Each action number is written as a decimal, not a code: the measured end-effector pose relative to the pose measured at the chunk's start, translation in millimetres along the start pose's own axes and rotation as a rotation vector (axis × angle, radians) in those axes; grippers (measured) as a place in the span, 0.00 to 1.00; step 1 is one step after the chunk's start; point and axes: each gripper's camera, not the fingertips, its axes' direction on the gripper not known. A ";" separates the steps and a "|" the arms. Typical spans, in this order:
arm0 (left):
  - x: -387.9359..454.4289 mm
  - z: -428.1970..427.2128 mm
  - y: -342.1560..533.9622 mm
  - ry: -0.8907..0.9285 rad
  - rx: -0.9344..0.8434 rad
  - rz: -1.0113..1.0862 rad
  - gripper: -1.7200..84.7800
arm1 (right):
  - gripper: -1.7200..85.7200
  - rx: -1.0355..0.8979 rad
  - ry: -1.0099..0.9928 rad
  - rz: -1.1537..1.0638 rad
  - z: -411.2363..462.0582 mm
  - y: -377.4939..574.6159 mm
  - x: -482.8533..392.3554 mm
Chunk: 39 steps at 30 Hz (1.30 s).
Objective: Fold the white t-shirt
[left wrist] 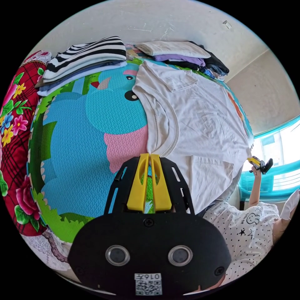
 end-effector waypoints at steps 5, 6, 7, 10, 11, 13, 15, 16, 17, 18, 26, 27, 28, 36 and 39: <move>-0.9 -0.7 -4.4 0.008 -0.018 0.003 0.01 | 0.02 0.091 -0.094 0.043 -15.4 17.3 17.9; -1.0 -0.8 -5.4 0.009 -0.022 0.005 0.01 | 0.02 0.095 -0.116 0.052 -15.1 19.2 21.4; -1.1 -0.7 -5.8 0.009 -0.023 0.005 0.01 | 0.02 0.077 -0.156 0.074 -10.3 21.2 28.7; -2.8 -0.9 -5.9 0.019 -0.020 0.003 0.01 | 0.02 -0.050 -0.186 0.104 14.8 18.9 43.4; -3.8 -1.0 -5.4 0.025 -0.016 0.000 0.01 | 0.02 -0.068 -0.225 0.112 19.2 16.2 49.9; -5.1 -1.0 -4.5 0.031 -0.011 -0.003 0.01 | 0.02 -0.078 -0.267 0.132 18.5 12.1 62.3; -6.4 -0.7 -3.7 0.037 -0.005 -0.005 0.01 | 0.03 -0.094 -0.261 0.186 14.3 9.3 79.8; -6.6 -0.6 -3.6 0.038 -0.005 -0.004 0.01 | 0.04 -0.068 -0.231 0.224 6.8 7.2 91.9; -7.1 -0.5 -3.4 0.040 -0.004 -0.004 0.01 | 0.04 -0.001 -0.210 0.245 -3.8 2.7 102.4; -7.4 -0.4 -3.1 0.041 -0.002 -0.007 0.01 | 0.04 0.038 -0.206 0.252 -9.0 -0.9 107.0; -5.9 0.0 2.2 0.026 0.018 -0.004 0.01 | 0.09 -0.015 -0.132 0.247 29.1 -109.7 138.9; -5.8 0.2 2.5 0.025 0.018 -0.004 0.01 | 0.10 -0.031 -0.128 0.244 34.4 -115.5 140.0; -5.7 0.4 2.7 0.023 0.018 -0.002 0.01 | 0.10 -0.056 -0.120 0.247 43.6 -124.8 143.0; -8.3 2.5 5.2 0.028 0.016 0.005 0.01 | 0.07 -0.073 -0.113 0.307 70.3 -151.9 168.5; -9.2 2.8 7.5 0.028 0.019 0.003 0.01 | 0.03 -0.080 -0.152 0.300 82.8 -164.6 174.3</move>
